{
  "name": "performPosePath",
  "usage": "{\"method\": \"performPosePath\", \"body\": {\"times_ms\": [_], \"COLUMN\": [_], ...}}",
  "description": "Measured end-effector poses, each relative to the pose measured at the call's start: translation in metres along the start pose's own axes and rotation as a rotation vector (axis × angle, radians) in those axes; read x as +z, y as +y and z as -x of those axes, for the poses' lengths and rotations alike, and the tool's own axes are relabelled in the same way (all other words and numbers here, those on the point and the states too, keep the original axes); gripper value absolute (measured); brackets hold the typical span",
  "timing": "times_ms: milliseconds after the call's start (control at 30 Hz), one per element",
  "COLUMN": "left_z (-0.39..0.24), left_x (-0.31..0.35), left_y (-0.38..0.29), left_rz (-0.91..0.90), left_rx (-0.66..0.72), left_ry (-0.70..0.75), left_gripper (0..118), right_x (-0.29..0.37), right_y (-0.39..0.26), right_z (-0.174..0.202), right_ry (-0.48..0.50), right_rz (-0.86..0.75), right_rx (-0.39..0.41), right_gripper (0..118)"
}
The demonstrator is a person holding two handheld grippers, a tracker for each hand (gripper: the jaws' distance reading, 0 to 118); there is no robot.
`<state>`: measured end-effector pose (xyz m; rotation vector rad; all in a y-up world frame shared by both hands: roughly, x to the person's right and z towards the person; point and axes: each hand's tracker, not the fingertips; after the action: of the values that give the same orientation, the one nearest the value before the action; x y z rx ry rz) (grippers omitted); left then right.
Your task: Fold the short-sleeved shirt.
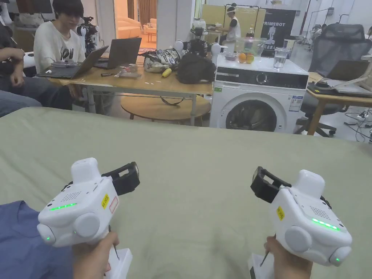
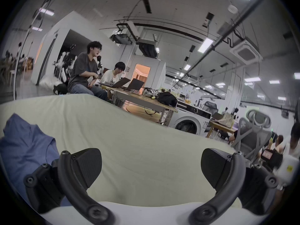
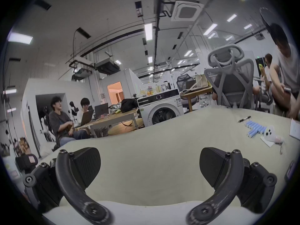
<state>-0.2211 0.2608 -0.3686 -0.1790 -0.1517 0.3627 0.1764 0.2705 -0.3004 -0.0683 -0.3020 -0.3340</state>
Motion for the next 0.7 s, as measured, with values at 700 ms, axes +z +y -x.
{"method": "performPosePath", "body": {"times_ms": [700], "left_z": [-0.036], "left_x": [0.009], "left_y": [0.011], "left_rz": [-0.056], "left_rx": [-0.485], "left_ry": [0.046], "left_gripper": [118], "right_x": [0.007], "right_y": [-0.003], "right_z": [0.027], "right_ry": [0.017], "right_rz": [-0.041], "right_rx": [0.463], "right_gripper": [118]}}
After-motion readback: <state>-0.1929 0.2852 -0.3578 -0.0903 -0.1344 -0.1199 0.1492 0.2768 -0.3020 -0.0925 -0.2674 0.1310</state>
